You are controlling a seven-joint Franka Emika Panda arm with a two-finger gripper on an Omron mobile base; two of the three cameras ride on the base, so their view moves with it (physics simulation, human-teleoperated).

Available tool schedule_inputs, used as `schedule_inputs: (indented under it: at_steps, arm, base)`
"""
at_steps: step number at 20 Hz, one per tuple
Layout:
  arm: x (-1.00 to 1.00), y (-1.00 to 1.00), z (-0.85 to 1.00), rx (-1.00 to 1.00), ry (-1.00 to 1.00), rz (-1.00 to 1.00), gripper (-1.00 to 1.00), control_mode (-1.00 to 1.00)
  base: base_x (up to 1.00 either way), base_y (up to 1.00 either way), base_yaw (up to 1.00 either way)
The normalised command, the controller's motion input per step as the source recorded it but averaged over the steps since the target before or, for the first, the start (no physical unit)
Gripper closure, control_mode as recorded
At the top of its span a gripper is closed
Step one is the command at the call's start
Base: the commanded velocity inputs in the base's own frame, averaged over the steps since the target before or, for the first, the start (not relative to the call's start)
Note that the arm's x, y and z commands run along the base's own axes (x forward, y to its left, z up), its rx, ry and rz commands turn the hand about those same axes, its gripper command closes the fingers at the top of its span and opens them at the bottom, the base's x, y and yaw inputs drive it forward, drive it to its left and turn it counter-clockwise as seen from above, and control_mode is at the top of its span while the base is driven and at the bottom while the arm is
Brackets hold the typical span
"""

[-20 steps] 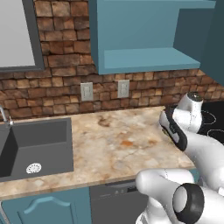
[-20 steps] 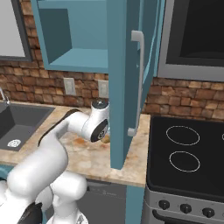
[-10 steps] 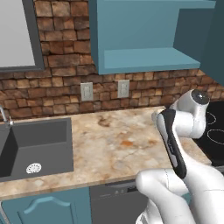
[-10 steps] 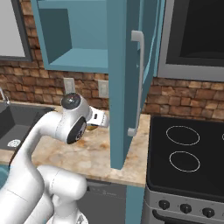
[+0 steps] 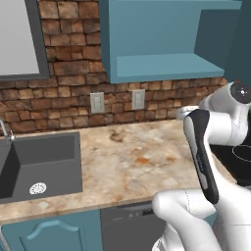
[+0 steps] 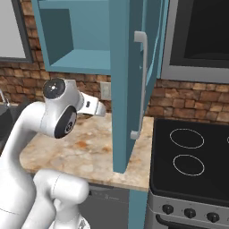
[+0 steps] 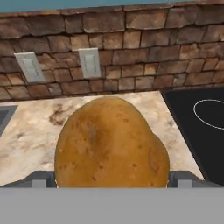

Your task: Pick the potato from the counter and place it in the cabinet. Then close the cabinet.

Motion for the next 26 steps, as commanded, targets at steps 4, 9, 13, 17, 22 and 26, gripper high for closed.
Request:
schedule_inputs:
  at_steps: [4,9,13,17,22,26]
  arm:
    - [-0.03,0.01,1.00,0.00,-0.07,0.00,1.00,-1.00]
    - [0.09,0.00,0.95,0.00,-0.22,0.00,1.00,-1.00]
    - [0.33,0.00,0.69,0.00,-0.20,0.00,1.00,-1.00]
    - [0.75,0.00,0.26,0.02,-0.02,-0.03,1.00,-1.00]
    - [1.00,0.00,0.00,0.02,0.17,-0.05,1.00,-1.00]
    - [1.00,0.00,0.00,0.00,0.14,0.00,1.00,-1.00]
  base:
    - [0.00,0.00,0.00]
    - [0.00,0.00,0.00]
    - [0.00,0.00,0.00]
    - [0.00,0.00,0.00]
    - [0.00,0.00,0.00]
    - [0.00,0.00,0.00]
